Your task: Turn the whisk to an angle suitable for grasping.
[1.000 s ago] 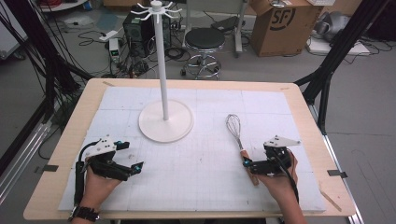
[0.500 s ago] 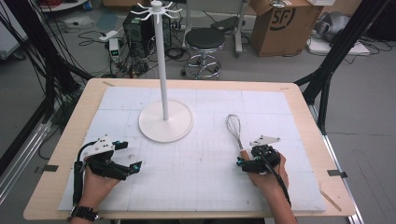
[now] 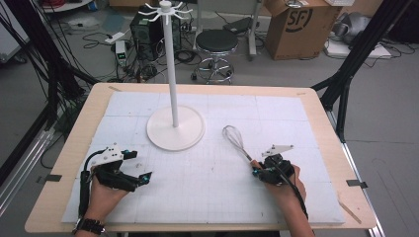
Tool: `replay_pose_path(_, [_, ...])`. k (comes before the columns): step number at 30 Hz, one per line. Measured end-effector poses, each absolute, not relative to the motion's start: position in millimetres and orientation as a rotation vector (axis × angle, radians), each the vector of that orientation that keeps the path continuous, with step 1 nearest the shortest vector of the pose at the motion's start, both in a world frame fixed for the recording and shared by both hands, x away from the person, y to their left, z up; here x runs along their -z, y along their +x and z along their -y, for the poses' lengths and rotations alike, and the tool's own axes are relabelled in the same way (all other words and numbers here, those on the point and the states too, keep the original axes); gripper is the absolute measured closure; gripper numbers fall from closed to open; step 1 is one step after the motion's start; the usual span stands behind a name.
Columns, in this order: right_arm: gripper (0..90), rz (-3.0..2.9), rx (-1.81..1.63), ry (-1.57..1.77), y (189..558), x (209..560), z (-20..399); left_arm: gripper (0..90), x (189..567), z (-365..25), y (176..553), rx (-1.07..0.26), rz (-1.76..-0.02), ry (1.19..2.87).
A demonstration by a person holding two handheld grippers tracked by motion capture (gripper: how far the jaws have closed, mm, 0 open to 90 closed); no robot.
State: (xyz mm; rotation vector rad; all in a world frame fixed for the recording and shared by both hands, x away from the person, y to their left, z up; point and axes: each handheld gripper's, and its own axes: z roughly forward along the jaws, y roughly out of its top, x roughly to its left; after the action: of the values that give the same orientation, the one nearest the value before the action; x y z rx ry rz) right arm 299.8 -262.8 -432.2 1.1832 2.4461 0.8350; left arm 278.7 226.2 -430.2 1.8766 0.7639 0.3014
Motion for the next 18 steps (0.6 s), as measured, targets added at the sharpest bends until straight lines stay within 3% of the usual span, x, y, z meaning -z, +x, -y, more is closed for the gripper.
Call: replay_pose_path(18, [72.4,-2.48,-0.931,1.19,300.7,428.7,274.6,1.8,431.1,-225.6,279.1,-0.297,-0.762,1.887])
